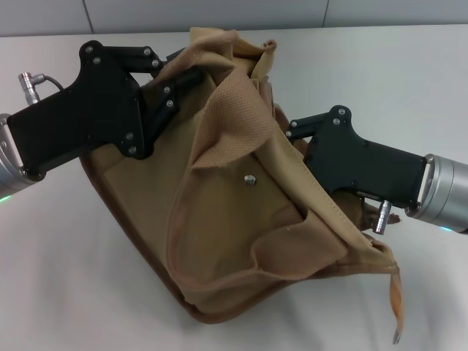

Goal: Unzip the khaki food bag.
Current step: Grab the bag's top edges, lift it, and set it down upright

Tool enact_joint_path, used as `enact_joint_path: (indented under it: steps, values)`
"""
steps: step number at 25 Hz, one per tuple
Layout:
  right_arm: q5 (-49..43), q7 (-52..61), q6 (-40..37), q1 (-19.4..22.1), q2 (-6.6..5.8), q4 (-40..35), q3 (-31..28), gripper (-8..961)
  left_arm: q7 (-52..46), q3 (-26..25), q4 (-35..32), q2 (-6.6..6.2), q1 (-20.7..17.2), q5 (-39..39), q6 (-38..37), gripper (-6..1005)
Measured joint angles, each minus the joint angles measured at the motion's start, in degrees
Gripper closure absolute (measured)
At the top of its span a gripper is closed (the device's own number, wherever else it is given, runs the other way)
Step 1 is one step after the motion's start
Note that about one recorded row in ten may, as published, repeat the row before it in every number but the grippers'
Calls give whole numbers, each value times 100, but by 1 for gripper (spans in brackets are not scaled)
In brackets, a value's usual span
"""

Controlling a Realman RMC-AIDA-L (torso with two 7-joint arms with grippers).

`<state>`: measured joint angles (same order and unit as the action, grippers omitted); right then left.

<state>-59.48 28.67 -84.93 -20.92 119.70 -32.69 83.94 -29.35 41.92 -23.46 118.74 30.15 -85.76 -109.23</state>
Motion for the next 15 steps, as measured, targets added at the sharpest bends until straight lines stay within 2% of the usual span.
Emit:
enact_joint_path:
  steps: [8,10,11,12,15]
  values:
    - [-12,-1,-80,207,-26,-70,-8,952,0,0,9,8,6,4,19,921]
    - [-24,-1,-210,352,-36,-91,-21,952,0,-5,9,9,11,7,31,921]
    - [-114,-14,-384,577,-41,-118,-107,952,0,-20,9,9,14,8,38,921]
    - [-114,-14,-384,577,-41,-118,-107,952,0,-26,9,9,16,8,39,921]
    - [-421,-15,-620,902,-44,-202,-451,952,0,-48,9,9,36,13,45,921]
